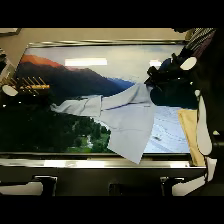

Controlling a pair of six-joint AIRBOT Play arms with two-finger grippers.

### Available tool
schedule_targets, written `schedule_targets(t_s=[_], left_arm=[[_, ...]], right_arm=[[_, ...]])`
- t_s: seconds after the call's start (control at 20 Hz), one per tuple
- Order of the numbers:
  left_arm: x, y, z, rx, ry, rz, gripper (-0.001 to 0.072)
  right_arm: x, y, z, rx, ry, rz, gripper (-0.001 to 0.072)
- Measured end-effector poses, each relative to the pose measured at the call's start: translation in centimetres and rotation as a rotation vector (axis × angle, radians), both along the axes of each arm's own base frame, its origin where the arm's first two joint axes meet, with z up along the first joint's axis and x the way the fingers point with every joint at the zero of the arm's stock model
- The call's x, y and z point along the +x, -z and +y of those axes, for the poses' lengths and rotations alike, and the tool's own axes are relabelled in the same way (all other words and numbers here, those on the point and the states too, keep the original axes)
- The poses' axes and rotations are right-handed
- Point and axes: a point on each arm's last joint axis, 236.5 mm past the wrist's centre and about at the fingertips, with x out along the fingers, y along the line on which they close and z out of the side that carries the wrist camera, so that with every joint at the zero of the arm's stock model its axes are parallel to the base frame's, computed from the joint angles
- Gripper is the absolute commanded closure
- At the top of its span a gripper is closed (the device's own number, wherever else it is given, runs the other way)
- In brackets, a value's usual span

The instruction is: Fold the clothes and pants, and hang the long-sleeved shirts on hangers.

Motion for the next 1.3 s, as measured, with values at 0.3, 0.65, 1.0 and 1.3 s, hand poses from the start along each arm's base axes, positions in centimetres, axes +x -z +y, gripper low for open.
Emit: schedule_targets(t_s=[0.3,0.65,1.0,1.3], left_arm=[[1.2,0.0,0.0,-0.014,0.148,-0.039,0.0125],[-6.5,-5.9,-2.1,-0.087,0.25,-0.057,0.0125],[-17.1,-0.4,-18.5,-0.366,0.421,0.053,0.0125],[-21.9,3.3,-25.9,-0.397,0.514,0.125,0.0125]], right_arm=[[1.1,3.3,0.6,0.037,0.002,0.027,0.0676],[-1.3,3.8,1.5,0.036,-0.105,0.08,0.0676],[-3.2,3.2,1.4,0.01,-0.175,0.108,0.0676],[-4.1,2.5,1.2,-0.008,-0.201,0.116,0.0676]])
